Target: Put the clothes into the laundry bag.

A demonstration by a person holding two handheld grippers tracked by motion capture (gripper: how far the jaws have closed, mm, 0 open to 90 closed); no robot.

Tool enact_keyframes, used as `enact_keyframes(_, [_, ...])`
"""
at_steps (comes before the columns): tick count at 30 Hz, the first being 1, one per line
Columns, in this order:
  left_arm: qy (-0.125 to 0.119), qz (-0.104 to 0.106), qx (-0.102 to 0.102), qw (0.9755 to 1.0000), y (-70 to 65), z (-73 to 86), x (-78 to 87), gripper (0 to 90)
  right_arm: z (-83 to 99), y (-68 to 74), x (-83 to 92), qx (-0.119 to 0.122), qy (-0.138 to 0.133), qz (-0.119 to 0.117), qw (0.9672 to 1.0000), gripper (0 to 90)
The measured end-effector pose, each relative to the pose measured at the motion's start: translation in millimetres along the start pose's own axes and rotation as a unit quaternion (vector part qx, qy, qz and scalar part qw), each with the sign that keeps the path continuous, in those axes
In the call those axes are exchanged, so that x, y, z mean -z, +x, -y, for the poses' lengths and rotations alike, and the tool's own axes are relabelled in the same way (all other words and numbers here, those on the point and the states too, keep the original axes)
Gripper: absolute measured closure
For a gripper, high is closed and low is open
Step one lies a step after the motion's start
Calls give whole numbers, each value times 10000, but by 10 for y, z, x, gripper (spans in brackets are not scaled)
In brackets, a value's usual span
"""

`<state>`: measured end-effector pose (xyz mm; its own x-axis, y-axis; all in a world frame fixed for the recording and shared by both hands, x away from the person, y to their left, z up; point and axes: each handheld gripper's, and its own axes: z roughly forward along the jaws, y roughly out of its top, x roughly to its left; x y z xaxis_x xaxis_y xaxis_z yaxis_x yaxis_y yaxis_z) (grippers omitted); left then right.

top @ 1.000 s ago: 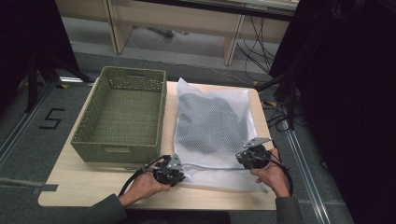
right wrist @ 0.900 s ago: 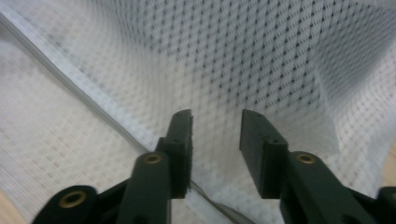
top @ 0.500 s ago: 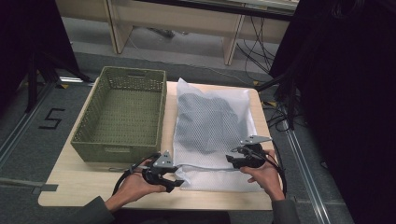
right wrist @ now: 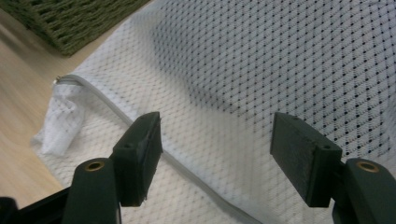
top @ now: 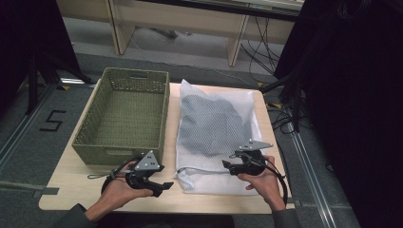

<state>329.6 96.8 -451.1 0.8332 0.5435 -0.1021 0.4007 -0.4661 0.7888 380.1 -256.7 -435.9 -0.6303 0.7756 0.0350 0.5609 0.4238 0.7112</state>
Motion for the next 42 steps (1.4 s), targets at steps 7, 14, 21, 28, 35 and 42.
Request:
enact_keyframes(7, [-10, -97, 24, 9999, 32, 88, 91, 307, 47, 117, 6, 73, -141, -142, 9998, 333])
enact_keyframes(14, [41, -145, -35, 9999, 37, 178, 132, 288, 116, 235, 39, 63, 59, -205, 9998, 327])
enact_keyframes(21, [84, -185, 20, 9998, -8, 233, 140, 278, 232, 309, 64, 187, 40, -211, 9996, 321])
enact_keyframes(28, [71, -208, -9, 9998, -72, 298, 182, 265, 385, 397, 112, 48, 160, -203, 9997, 319])
enact_keyframes(35, [158, -307, -139, 9993, -70, 355, 205, 263, 521, 451, 182, 218, 303, -131, 9992, 310])
enact_keyframes(42, [216, -317, -102, 9992, -39, 365, 193, 263, 556, 463, 225, 134, 371, -88, 9992, 308])
